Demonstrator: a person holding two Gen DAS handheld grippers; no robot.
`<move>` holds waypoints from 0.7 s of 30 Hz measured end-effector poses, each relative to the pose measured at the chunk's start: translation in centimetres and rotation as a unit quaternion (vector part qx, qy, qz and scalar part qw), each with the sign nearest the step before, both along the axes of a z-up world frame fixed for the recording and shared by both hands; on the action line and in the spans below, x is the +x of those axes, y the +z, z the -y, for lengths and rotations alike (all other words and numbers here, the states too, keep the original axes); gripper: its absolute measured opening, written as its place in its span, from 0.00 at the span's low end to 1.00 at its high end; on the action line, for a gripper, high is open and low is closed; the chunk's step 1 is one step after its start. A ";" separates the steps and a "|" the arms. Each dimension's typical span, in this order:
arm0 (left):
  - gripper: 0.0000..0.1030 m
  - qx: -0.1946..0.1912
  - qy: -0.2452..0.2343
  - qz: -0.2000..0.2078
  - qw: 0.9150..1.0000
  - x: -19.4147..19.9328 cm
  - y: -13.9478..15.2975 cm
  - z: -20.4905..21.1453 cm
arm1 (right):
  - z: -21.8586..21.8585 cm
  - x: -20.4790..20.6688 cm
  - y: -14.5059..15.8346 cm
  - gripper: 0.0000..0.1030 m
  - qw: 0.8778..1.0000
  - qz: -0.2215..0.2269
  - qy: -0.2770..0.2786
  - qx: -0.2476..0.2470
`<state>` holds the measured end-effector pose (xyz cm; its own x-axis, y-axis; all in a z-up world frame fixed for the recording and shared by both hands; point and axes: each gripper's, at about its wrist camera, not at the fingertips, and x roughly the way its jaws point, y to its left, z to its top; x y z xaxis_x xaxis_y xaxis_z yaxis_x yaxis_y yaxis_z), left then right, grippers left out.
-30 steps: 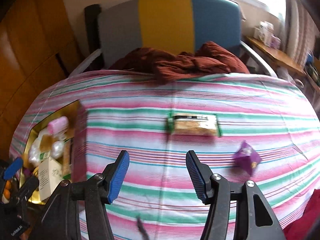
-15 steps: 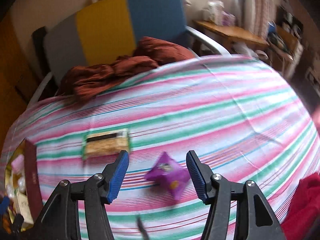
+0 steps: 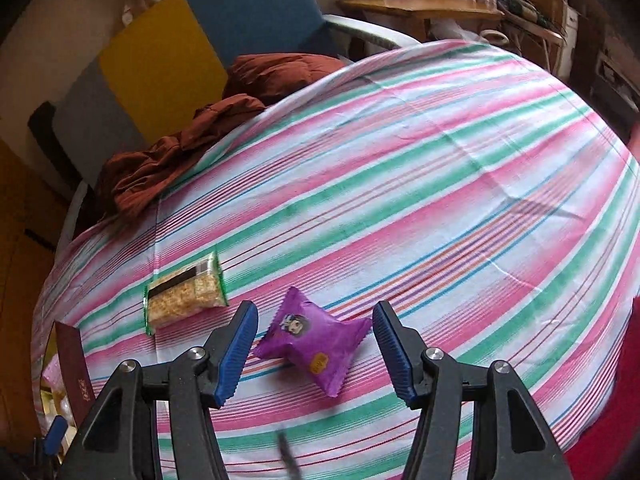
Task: Organize objects
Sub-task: 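Grasp the second cracker packet with the left tool while the right tool grasps the purple packet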
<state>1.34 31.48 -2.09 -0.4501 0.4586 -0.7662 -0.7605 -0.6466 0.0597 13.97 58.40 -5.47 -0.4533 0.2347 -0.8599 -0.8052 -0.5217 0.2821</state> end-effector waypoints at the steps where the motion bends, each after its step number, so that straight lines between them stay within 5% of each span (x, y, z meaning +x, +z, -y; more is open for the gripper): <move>1: 0.71 -0.001 -0.003 0.003 1.000 -0.2 0.0 -0.6 | -0.2 0.2 -0.1 0.59 1.000 -0.002 -0.004 -0.005; 12: 0.71 -0.047 -0.099 -0.010 0.994 -1.4 -0.9 -8.8 | -0.6 0.2 -0.9 0.59 0.999 -0.003 -0.003 -0.037; 21: 0.77 -0.085 -0.228 -0.051 0.969 -2.5 -2.7 -16.0 | -0.6 -0.2 -1.8 0.59 0.998 -0.002 0.009 -0.064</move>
<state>-1.12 47.44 -4.80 -0.3080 0.4989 -0.8101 -0.9492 -0.2188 0.2261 13.73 59.02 -7.24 -0.4598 0.1149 -0.8806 -0.7945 -0.4962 0.3501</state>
